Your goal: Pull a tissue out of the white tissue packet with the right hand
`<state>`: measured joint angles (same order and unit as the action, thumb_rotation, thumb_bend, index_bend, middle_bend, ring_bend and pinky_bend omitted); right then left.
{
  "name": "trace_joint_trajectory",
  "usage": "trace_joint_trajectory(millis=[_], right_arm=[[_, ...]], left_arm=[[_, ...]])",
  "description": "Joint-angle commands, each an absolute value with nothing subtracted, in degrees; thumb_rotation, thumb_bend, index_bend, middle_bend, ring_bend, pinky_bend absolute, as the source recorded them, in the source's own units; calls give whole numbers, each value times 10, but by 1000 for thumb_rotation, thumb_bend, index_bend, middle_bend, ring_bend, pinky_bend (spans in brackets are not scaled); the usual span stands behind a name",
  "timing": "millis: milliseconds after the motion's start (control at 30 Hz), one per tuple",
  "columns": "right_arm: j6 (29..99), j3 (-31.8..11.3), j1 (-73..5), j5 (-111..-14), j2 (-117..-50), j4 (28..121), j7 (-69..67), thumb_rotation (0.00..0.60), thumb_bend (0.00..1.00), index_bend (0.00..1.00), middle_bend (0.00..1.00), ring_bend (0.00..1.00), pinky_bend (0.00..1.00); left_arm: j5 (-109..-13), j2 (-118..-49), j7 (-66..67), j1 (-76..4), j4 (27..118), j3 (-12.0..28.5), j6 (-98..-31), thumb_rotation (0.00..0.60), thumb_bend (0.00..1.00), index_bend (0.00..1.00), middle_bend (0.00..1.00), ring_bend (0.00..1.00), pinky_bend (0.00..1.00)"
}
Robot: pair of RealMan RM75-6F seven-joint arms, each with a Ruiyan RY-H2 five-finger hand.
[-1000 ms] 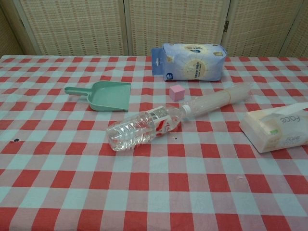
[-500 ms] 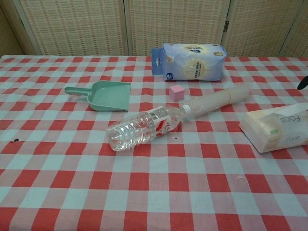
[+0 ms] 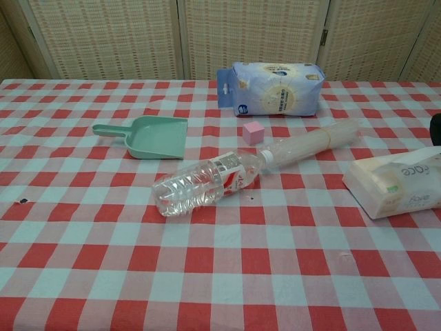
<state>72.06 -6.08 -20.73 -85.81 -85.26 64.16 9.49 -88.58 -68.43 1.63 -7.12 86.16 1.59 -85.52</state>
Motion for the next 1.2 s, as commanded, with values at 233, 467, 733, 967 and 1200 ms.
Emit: trace_joint_trajectory(millis=[233, 467, 733, 967, 1200], right_arm=[[785, -90, -200, -860, -814, 679, 75, 600, 520, 682, 594, 684, 876], [803, -142, -212, -830, -745, 770, 152, 600, 521, 685, 594, 684, 876], [758, -195, -261, -765, -713, 824, 258, 600, 521, 685, 594, 684, 876], [690, -216, -319, -688, -743, 773, 325, 600, 522, 685, 594, 684, 876], [653, -237, -369, -631, -787, 684, 339, 600, 527, 685, 594, 685, 876]], left_arm=[[-886, -684, 19, -72, 863, 15, -853, 600, 524, 127, 133, 80, 334], [-888, -685, 23, -73, 864, 13, -849, 600, 524, 128, 133, 80, 335], [-889, -685, 26, -74, 865, 11, -846, 600, 524, 127, 133, 80, 335], [-890, -684, 21, -75, 865, 9, -843, 600, 525, 128, 133, 80, 336], [-888, -683, 19, -77, 864, 8, -837, 600, 525, 128, 133, 80, 337]])
